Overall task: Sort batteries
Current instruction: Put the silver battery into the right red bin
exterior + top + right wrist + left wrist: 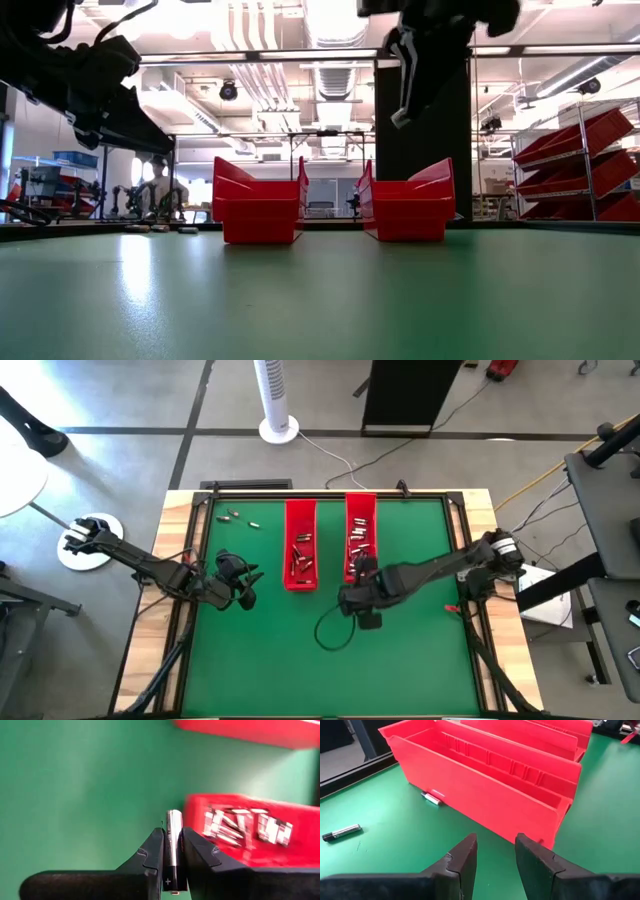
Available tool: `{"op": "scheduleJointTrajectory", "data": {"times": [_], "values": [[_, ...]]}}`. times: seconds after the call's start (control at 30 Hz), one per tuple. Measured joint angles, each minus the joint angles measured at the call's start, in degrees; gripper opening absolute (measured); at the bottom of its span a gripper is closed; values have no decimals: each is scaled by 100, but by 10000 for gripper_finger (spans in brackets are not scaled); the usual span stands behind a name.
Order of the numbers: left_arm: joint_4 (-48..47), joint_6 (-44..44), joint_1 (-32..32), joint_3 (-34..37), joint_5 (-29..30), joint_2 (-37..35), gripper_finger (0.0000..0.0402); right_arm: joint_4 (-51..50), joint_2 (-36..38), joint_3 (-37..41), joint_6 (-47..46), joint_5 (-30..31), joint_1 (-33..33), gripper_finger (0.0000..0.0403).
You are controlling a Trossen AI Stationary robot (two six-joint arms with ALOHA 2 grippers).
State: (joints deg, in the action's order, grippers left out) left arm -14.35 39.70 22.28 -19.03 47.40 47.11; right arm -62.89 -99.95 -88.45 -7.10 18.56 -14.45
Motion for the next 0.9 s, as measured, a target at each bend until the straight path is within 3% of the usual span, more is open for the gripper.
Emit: {"op": "scheduleJointTrajectory", "data": {"times": [0.13, 0.33, 0.57, 0.9], "values": [[19, 148, 0, 0, -34, 2, 114, -296, 16, 79, 355, 114, 496, 41], [23, 407, -6, 0, -741, 15, 114, -6, -117, 218, 987, 102, 1206, 44], [6, 176, -6, 0, -415, 42, 114, 474, -247, 598, 1423, -197, 1755, 42], [-12, 69, -6, 0, -424, 56, 114, 1266, -604, 963, 1940, -403, 2226, 43]]}}
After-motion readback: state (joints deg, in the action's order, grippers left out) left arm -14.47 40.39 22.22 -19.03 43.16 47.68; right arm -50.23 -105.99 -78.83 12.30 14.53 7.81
